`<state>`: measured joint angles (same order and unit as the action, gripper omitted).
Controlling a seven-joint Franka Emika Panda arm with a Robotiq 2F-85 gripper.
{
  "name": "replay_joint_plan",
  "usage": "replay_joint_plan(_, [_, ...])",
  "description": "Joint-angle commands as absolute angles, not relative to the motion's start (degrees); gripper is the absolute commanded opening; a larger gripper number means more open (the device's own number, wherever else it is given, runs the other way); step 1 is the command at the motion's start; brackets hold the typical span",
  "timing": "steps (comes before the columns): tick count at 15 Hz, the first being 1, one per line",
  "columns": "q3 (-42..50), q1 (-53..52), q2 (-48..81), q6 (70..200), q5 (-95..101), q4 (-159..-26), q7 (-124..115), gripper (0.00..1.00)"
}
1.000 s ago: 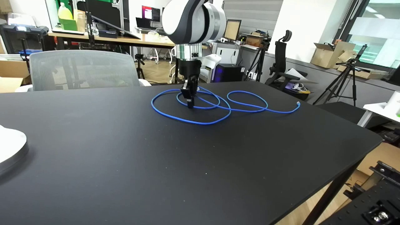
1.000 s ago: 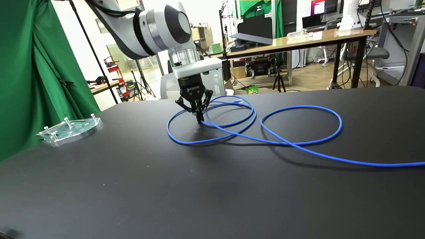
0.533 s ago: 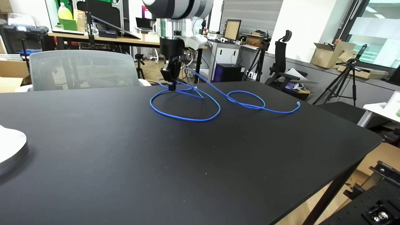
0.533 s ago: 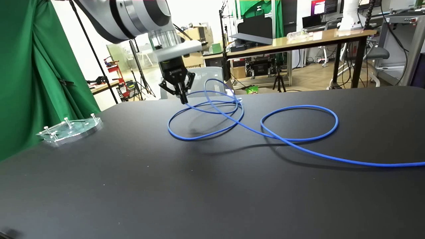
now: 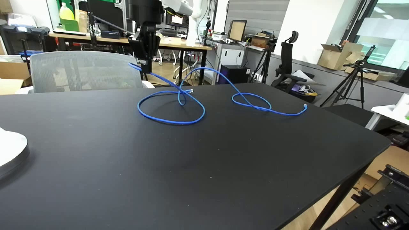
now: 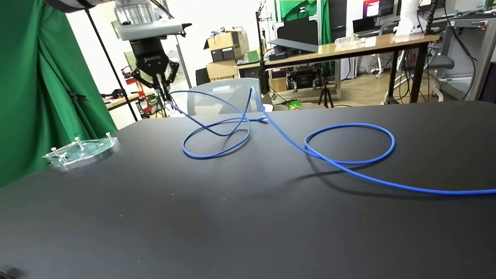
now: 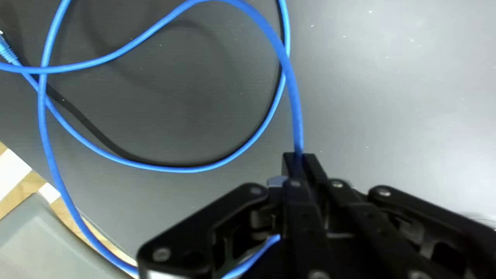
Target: Move the cable to the left
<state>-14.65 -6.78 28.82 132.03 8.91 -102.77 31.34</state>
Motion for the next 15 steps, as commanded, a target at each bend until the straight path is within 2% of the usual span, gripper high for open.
replay_joint_plan(1, [-15.58, -7.36, 22.61, 131.60, 7.26, -109.75, 30.76, 0.02])
replay_joint_plan(8, [-14.89, -9.46, 17.23, 130.08, 8.57, -120.96, 26.42, 0.02])
replay_joint_plan(15, [-15.63, -10.12, 17.83, 128.21, 10.49, -125.93, 28.91, 0.02])
